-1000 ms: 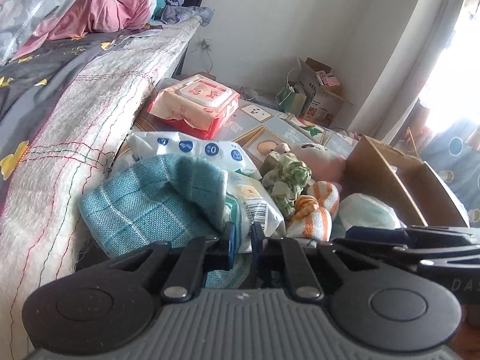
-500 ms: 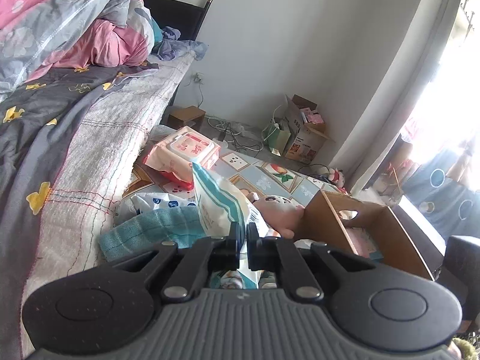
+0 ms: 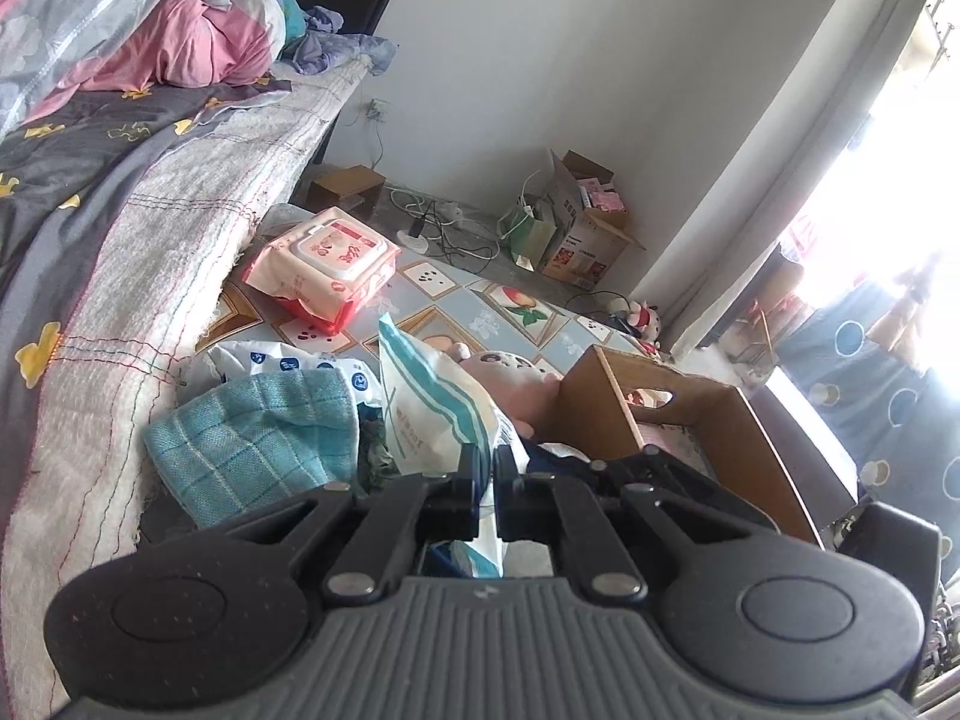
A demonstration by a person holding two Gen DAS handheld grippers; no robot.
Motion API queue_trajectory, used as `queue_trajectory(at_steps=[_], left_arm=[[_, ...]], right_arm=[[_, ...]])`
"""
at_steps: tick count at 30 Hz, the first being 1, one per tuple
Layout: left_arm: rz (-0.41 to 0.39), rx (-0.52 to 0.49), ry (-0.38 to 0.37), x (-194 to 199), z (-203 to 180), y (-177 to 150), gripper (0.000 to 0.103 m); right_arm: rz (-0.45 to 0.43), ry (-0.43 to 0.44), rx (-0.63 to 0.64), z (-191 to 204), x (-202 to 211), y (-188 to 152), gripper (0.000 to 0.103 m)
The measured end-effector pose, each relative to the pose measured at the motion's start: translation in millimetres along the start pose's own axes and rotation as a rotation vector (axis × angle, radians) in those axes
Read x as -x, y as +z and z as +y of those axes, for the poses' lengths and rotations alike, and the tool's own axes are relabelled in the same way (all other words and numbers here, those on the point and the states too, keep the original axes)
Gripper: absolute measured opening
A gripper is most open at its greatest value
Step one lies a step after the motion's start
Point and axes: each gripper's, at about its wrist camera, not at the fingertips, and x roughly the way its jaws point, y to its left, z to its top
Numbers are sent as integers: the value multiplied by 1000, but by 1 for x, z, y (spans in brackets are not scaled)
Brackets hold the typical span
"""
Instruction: Organize soft objects
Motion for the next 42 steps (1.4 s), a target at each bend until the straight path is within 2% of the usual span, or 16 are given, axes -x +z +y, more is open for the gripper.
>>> queue_trajectory(at_steps=[1,2,3,6,9,11,15,18,21,24,27,29,33,37,40,42], left_arm=[[4,5,-11,1,-1,0,5],[9,13,-23,2,-1,0,5],[10,20,-34,2,-1,0,5],[1,41,-91,3,-1,0,6],[-42,29,-142,11,-4,0,13],[-95,14,-137,20,-4,-1,31],[-129,10,-91,26,5,-2,35],[-81,44,-88,15,18,-7,42],[8,75,-114,-7,31,-20,55],[113,119,-125,-37,40,-37,56],[188,132,-132,-66,41,-53,56],[185,129,-146,-75,38,-57,56],[163,104,-158,-80,30,-58,56],[172,89,-193,-80,28,-55,56],[194,78,-227,-81,25,-57,57],[182,49,-220,-78,21,-57,59]], right_arm=[[4,-23,11,0,-1,-2,59],[12,-47,10,0,-2,-4,45],[14,-47,-6,-4,-1,-6,37],[-5,-19,-85,-17,5,-8,31],[-9,39,-195,-34,15,-12,29],[11,103,-307,-53,18,-16,29],[74,310,-599,-102,22,-34,28],[154,520,-816,-134,19,-53,29],[271,609,-910,-149,16,-69,30],[397,542,-902,-152,9,-82,32],[428,484,-844,-149,10,-86,39],[429,415,-775,-146,13,-80,47],[402,297,-670,-141,24,-70,54],[355,288,-719,-146,26,-74,50],[318,324,-815,-153,24,-86,38],[300,356,-877,-157,23,-93,33]])
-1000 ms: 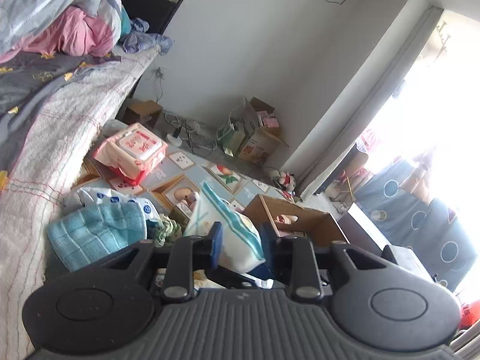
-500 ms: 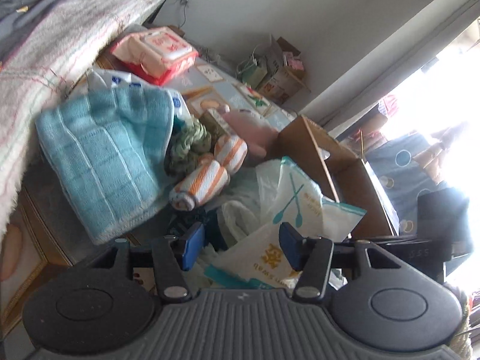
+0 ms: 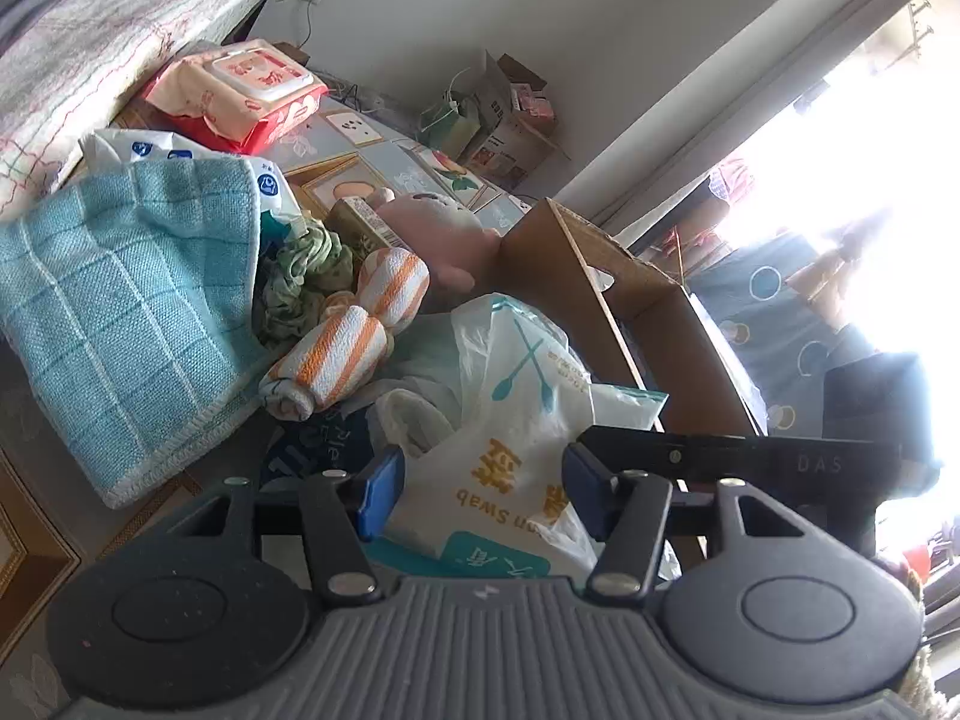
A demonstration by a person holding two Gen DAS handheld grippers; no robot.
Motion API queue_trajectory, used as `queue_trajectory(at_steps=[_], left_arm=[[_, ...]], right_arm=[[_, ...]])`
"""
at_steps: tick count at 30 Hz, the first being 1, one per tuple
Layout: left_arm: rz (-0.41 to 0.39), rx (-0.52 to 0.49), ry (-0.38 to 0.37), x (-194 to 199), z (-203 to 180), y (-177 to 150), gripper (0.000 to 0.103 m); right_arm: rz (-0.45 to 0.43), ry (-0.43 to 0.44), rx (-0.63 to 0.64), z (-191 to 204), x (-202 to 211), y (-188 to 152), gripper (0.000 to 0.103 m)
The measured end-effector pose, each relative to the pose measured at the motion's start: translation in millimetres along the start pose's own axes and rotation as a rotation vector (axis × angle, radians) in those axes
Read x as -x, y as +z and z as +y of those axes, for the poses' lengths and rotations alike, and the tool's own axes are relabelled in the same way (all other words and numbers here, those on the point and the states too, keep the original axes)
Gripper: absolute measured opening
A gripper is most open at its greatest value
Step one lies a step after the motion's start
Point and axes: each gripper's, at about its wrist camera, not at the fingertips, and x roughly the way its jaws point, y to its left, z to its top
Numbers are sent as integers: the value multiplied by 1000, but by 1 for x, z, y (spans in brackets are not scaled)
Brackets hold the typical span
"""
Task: Organize soft objects
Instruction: 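Lift the cotton swab bag with the right gripper over the cardboard box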
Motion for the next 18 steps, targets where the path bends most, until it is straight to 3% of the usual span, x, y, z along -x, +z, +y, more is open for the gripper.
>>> queue_trajectory(at_steps=[5,18], left_arm=[[-7,-40,-11,7,-11,-1,59],[-90,-169,-5,44,-72,12,53]], right_arm=[[-21,109,-69,-10,5,-1,22],[-106,227,-30,6,48,14,20]])
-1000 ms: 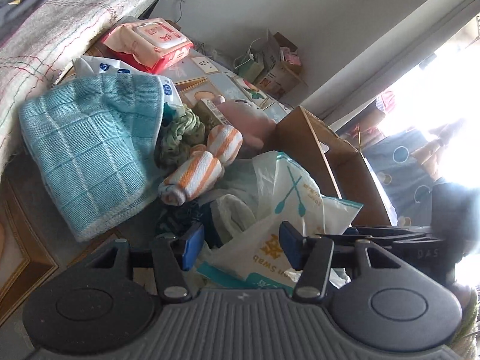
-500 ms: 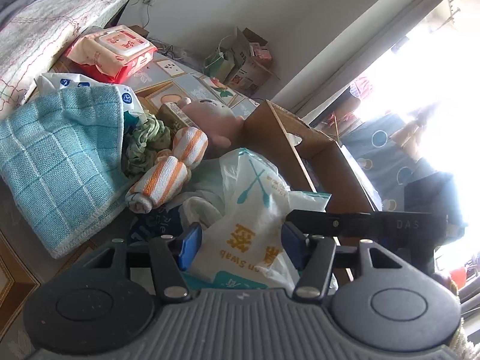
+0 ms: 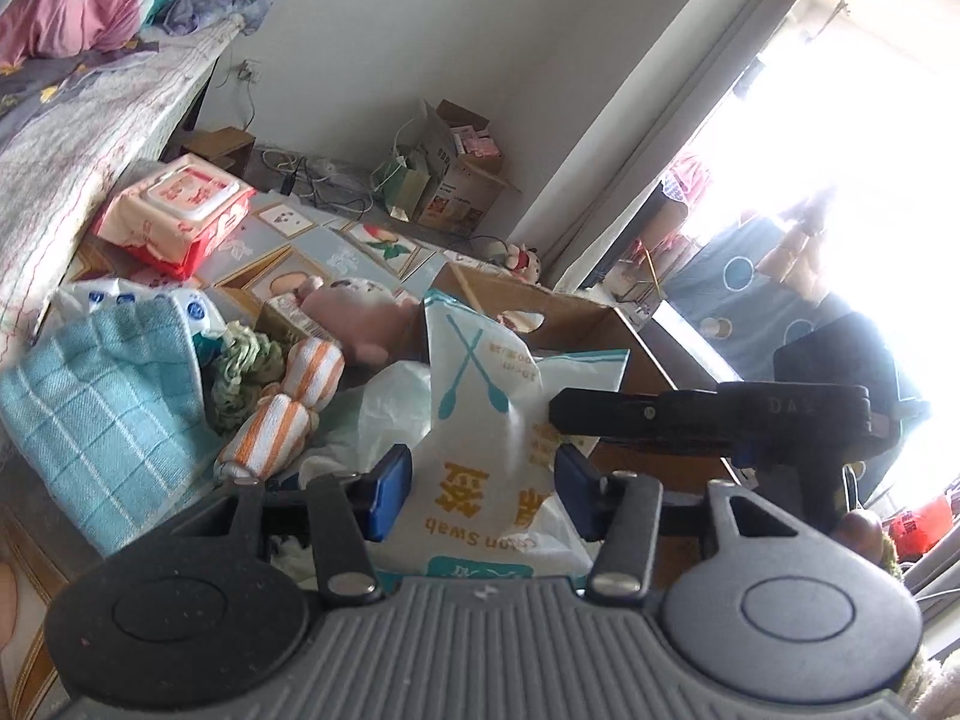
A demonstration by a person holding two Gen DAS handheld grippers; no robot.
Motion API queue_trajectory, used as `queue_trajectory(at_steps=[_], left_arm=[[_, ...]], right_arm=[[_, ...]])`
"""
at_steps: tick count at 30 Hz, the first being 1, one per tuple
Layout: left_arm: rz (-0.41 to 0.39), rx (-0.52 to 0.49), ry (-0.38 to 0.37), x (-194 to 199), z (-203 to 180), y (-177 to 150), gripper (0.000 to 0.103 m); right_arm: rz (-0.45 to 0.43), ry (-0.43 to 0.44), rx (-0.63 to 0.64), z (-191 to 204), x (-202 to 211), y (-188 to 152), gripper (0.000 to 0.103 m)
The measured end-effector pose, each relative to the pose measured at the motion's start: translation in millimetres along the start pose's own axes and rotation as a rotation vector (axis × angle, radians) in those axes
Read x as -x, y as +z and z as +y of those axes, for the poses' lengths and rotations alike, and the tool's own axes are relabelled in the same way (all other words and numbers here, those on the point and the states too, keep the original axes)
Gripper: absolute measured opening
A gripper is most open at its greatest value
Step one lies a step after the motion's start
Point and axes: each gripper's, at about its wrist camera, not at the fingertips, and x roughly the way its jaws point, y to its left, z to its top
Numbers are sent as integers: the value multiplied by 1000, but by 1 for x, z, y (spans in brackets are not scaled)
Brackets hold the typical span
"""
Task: Organize soft objects
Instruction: 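Lift the cotton swab bag with the right gripper over the cardboard box, then lower the cotton swab bag beside the pink cloth and open the right gripper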
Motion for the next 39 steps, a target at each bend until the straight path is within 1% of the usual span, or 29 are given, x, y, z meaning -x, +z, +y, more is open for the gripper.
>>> queue_trajectory(at_steps=[2,5,8,11,13,16,19,22,24,27,28,29,31,33,34,35,37,39], left_arm=[[-13,-32,-9,-3,-14,10,53],[-9,-49,-40,-20,-29,27,53],[2,-59,-76,-48,-46,45,53],[12,-82,-89,-82,-63,61,53],[28,-86,-91,-107,-71,70,53],[59,-79,-87,-148,-77,79,53],[90,-73,-61,-183,-79,81,53],[123,-88,-12,-214,-79,76,54],[156,-92,20,-228,-73,72,54],[212,-71,56,-237,-58,66,55],[223,-64,62,-236,-54,64,55],[221,-62,52,-233,-49,63,51],[216,-59,23,-223,-45,63,51],[206,-58,18,-212,-45,64,52],[197,-62,20,-206,-46,64,54],[186,-70,35,-200,-48,64,61],[147,-101,68,-187,-52,64,63],[122,-129,83,-176,-53,62,65]], right_arm=[[-31,9,6,2,14,8,20],[-84,1,14,0,36,22,20],[-135,-26,20,-9,61,37,20],[-170,-59,21,-26,84,58,20],[-179,-80,8,-44,95,73,20],[-170,-94,-30,-79,104,96,20],[-141,-94,-79,-123,107,115,20],[-82,-91,-111,-164,96,130,20],[-37,-99,-103,-187,82,137,20],[21,-111,-98,-221,57,143,22],[41,-125,-102,-229,42,144,22],[70,-143,-90,-237,31,144,22],[115,-206,-61,-246,10,142,22],[148,-243,-52,-252,-7,137,22],[157,-263,-41,-253,-14,135,22],[153,-285,-28,-252,-18,133,22],[134,-328,10,-245,-26,128,22],[105,-386,52,-235,-32,124,22]])
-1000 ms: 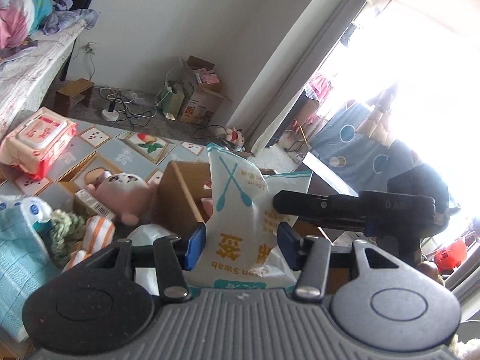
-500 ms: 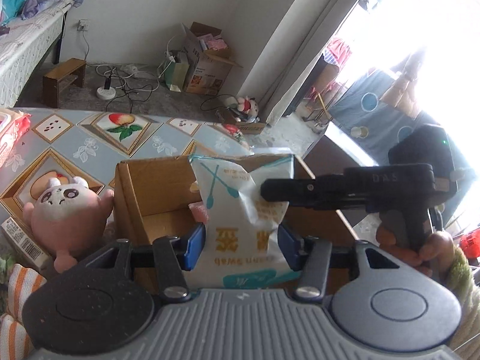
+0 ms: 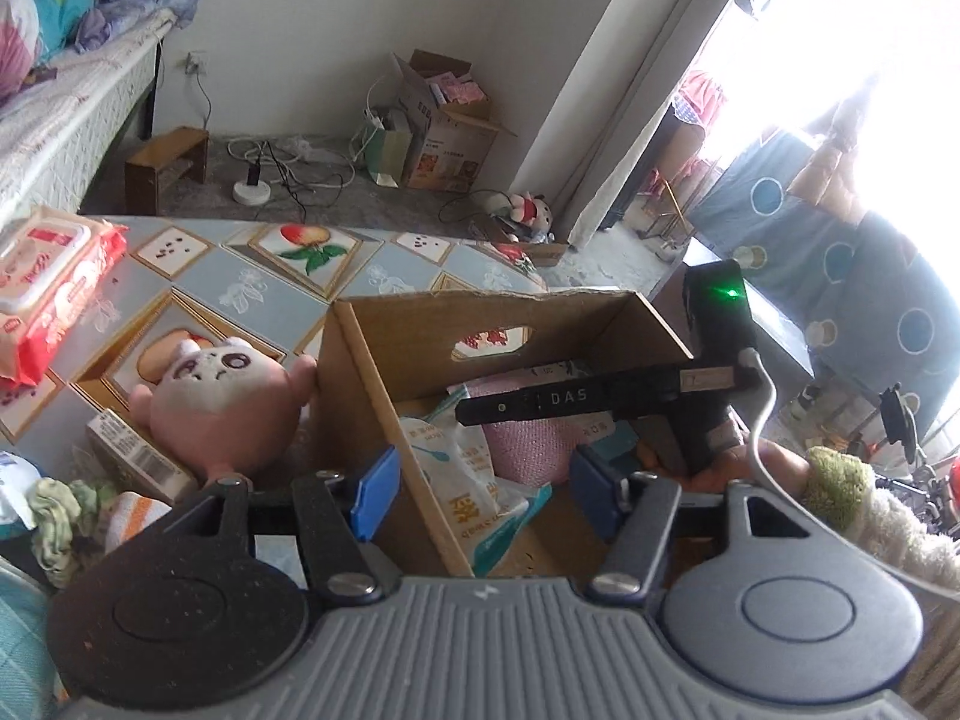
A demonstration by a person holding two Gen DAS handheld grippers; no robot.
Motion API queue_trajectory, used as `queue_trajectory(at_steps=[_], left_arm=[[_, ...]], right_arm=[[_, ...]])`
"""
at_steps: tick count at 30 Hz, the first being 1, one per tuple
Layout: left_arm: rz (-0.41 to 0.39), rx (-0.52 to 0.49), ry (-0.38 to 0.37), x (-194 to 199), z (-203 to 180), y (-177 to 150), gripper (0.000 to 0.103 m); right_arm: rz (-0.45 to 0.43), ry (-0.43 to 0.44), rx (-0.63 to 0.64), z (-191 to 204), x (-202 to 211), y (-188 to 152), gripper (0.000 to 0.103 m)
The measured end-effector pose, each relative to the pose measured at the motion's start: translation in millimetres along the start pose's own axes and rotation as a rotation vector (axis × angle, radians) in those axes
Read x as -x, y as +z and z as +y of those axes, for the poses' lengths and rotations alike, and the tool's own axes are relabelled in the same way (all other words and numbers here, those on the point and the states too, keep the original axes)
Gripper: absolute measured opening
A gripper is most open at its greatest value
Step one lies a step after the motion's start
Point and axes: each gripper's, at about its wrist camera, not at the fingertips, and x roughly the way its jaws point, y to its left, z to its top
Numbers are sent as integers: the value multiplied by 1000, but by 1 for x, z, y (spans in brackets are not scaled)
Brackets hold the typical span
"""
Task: Organize soft objects
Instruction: 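Lower the cotton swab bag beside the pink cloth and open the right gripper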
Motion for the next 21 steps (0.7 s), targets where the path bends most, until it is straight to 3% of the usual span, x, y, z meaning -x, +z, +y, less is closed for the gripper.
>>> queue_trajectory(at_steps=[6,8,11,14,18,21], left_arm=[[-32,19,38,34,13,-14,79],[-42,29,61,45,20,-22,86],[-55,49,103,59,32,-39,88],[-53,95,121,67,45,-54,88],[-40,176,127,74,65,-68,88],[-42,196,137,81,74,-76,88]], right_arm=[[-127,-14,-8,19,45,-4,22],[-101,-7,-15,25,61,-10,23],[-25,-9,14,39,72,-31,23],[17,9,12,53,65,-48,23],[52,-79,2,56,24,-57,20],[14,-91,-46,50,6,-60,18]])
